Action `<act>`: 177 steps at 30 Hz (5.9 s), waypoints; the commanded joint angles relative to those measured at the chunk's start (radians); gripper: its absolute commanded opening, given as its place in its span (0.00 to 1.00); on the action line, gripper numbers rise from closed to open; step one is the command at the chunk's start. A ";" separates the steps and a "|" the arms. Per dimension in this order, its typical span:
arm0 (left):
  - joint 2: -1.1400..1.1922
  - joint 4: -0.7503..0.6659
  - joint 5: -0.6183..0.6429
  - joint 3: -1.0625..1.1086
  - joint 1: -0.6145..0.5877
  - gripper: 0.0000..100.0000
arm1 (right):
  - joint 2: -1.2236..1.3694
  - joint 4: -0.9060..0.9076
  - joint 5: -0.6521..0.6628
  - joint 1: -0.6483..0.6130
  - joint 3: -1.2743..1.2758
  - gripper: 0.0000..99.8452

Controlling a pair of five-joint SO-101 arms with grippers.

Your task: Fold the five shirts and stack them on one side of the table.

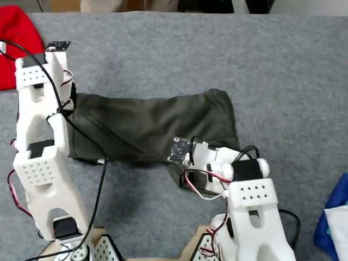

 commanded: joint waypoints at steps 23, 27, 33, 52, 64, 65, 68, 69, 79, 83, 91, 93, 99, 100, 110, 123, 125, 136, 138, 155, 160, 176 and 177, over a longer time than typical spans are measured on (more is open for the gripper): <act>-1.158 -0.371 -0.222 1.189 -0.321 0.02 | -0.018 -0.043 -0.275 -0.372 0.120 0.24; -1.156 -0.371 -0.224 1.178 -0.371 0.02 | -0.018 0.012 -0.216 -0.265 0.094 0.33; -1.156 -0.371 -0.226 1.188 -0.379 0.02 | -0.018 0.121 -0.123 -0.193 0.047 0.29; -1.155 -0.322 -0.224 1.188 -0.376 0.02 | 0.232 -0.262 -0.118 -0.199 0.240 0.29; -1.156 -0.322 -0.224 1.183 -0.376 0.02 | 0.539 -0.270 -0.129 -0.193 0.070 0.15; -1.156 -0.322 -0.226 1.181 -0.376 0.02 | 0.539 -0.270 -0.129 -0.193 0.064 0.11; -1.156 -0.322 -0.226 1.180 -0.376 0.02 | 0.539 -0.264 -0.129 -0.193 0.039 0.03; -1.156 -0.322 -0.226 1.180 -0.376 0.02 | 0.539 -0.258 -0.126 -0.193 0.030 0.02; -1.156 -0.327 -0.227 1.178 -0.377 0.02 | 0.538 0.009 -0.089 -0.189 -0.297 0.02; -1.156 -0.324 -0.267 1.178 -0.377 0.02 | 0.550 0.071 -0.003 -0.156 -0.458 0.02; -1.156 -0.330 -0.267 1.178 -0.377 0.02 | 0.746 0.072 0.112 -0.114 -0.673 0.02; -1.156 -0.330 -0.267 1.178 -0.377 0.02 | 0.822 0.074 0.146 -0.105 -0.746 0.02; -1.156 -0.330 -0.267 1.178 -0.377 0.02 | 1.013 0.120 0.166 -0.099 -0.980 0.02; -1.156 -0.330 -0.267 1.178 -0.377 0.02 | 1.040 0.141 0.166 -0.101 -1.018 0.02; -1.158 -0.324 -0.269 1.178 -0.377 0.02 | 1.265 0.178 0.226 -0.041 -1.271 0.02; -1.164 -0.321 -0.269 1.178 -0.379 0.02 | 1.331 0.393 0.227 0.028 -1.472 0.30; -1.164 -0.318 -0.269 1.178 -0.379 0.02 | 1.331 0.466 0.227 0.025 -1.524 0.29; -1.133 -0.400 -0.095 1.142 -0.387 0.10 | 1.104 0.519 0.160 0.033 -1.323 0.02; -1.072 -0.397 -0.009 1.079 -0.379 0.18 | 1.021 0.514 0.146 0.044 -1.239 0.05; -0.104 0.011 0.212 0.118 -0.097 0.22 | 0.832 0.456 0.117 0.360 -0.918 0.17; 0.065 0.011 0.226 0.028 -0.103 0.22 | 0.832 0.494 0.112 0.360 -0.923 0.17; 0.321 0.017 0.224 -0.063 -0.101 0.01 | 0.831 0.512 0.110 0.363 -0.924 0.17; 0.328 0.034 0.224 -0.071 -0.101 0.02 | 0.831 0.512 0.110 0.364 -0.924 0.17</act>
